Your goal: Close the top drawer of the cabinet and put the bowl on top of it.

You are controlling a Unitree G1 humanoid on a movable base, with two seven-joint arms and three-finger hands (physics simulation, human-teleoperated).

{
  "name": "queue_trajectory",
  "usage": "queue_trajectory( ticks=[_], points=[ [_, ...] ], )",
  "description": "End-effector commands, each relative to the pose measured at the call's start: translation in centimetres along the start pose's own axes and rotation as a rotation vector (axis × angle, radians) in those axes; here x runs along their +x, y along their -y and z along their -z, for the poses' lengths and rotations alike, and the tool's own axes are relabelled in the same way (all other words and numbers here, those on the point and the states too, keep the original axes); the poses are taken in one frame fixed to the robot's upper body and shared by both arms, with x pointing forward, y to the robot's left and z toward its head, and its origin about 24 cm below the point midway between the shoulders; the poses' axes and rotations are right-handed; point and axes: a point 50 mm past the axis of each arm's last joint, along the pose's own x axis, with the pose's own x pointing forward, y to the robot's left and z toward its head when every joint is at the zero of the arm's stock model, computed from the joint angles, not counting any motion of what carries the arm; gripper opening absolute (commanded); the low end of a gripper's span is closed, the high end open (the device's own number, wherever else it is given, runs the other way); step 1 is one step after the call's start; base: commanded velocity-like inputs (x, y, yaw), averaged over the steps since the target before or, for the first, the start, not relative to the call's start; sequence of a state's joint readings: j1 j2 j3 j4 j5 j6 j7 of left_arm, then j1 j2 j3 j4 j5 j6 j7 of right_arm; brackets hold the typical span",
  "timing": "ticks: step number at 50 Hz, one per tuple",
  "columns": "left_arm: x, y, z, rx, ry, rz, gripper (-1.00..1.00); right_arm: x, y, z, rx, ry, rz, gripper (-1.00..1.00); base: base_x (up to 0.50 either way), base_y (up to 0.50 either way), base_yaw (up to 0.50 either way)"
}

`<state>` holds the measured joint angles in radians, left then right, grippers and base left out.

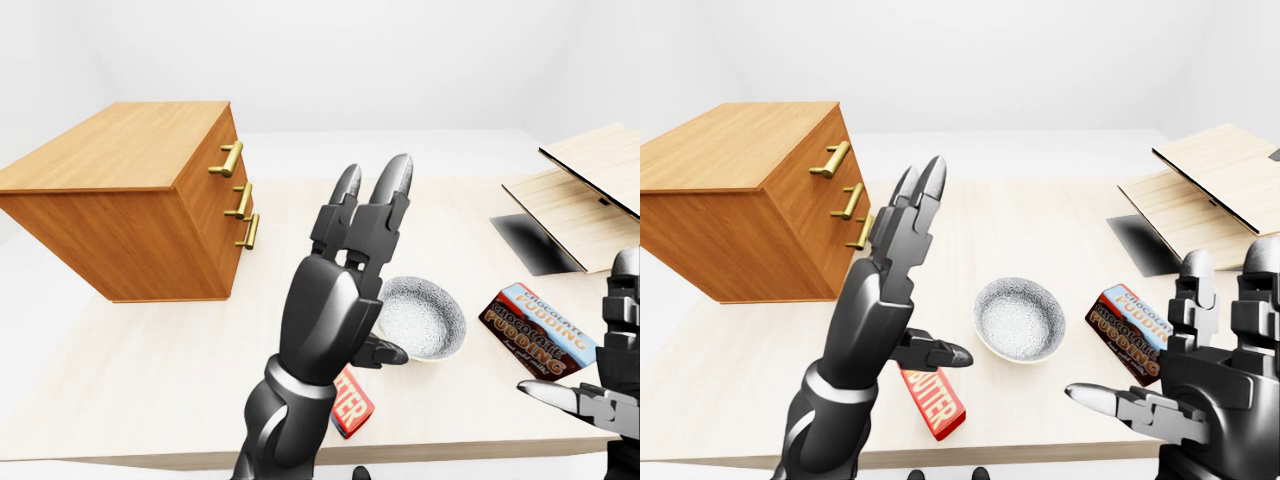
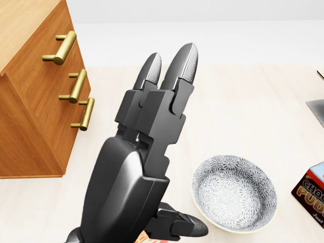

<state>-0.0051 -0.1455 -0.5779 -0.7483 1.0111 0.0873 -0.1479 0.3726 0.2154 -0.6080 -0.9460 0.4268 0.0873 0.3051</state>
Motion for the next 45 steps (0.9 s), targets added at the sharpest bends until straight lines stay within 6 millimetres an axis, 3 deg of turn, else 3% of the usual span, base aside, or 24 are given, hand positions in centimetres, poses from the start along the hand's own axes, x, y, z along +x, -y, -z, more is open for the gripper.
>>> queue_trajectory(
  ticks=[1,21,45],
  points=[
    [-0.2,1.1,-0.5,0.008,0.003,0.046,1.0,0.0,-0.1,0.1,0.001,-0.003,-0.003,1.0,0.0,0.0,0.0],
    [-0.5,4.1,-0.8,0.108,-0.011,0.169,1.0,-0.2,-0.1,0.0,0.004,-0.006,-0.006,1.0,0.0,0.0,0.0],
    [-0.7,7.0,0.4,0.193,-0.06,0.273,1.0,-0.4,0.2,-0.5,0.009,0.015,-0.004,1.0,0.0,0.0,0.0]
  ],
)
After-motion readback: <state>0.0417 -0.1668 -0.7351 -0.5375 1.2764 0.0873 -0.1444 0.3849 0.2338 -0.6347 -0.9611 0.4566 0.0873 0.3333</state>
